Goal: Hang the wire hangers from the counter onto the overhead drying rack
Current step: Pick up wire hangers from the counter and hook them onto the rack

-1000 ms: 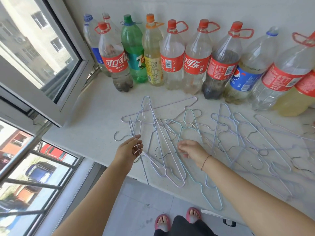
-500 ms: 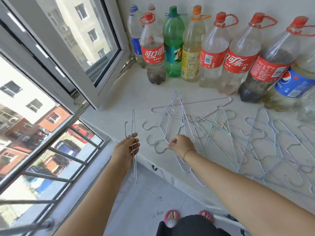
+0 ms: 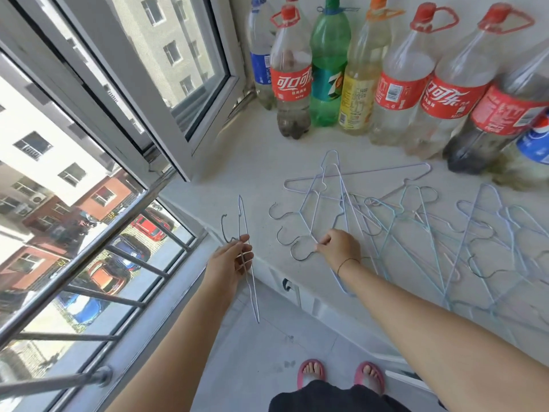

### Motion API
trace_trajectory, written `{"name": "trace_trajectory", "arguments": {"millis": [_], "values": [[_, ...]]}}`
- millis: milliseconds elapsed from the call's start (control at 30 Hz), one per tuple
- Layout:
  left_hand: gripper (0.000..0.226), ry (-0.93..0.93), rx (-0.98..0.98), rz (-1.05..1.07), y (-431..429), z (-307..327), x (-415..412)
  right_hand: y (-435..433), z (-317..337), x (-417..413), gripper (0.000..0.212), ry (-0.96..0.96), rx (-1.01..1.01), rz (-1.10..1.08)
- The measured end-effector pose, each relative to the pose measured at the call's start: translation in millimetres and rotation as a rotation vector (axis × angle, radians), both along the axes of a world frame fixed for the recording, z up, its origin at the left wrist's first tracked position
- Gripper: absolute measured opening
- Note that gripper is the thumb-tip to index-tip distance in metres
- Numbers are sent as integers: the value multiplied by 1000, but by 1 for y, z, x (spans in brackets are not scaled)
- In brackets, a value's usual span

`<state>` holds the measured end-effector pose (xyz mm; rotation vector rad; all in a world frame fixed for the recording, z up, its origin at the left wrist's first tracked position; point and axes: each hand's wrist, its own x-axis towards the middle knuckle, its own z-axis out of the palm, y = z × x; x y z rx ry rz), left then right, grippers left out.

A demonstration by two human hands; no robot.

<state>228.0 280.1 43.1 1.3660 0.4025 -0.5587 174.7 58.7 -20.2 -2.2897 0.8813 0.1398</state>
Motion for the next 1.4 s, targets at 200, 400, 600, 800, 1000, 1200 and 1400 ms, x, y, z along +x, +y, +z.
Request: {"name": "trace_trajectory", "arguments": {"millis": [200,400,600,800,1000,1200,1400], "values": [[20,0,9,-65,-7,0,7,-6,10,-6,8,-222,204,-138],[19,-34,-2,-97,-16,8,6,-24,41,-22,3,-488,556,-320],[22,-75,-60,-70,-23,28,-11,-53,73,-38,7,-655,745,-408],[16,-187,-91,62,-18,60,-57,-51,118,-63,15,-671,974,-187],[15,-277,-52,212,7,88,-141,-24,160,-105,12,-614,1013,62],[15,-317,3,401,63,105,-237,34,197,-147,16,-512,1095,261],[16,-330,53,666,144,139,-335,136,224,-190,15,-330,1270,479]]}}
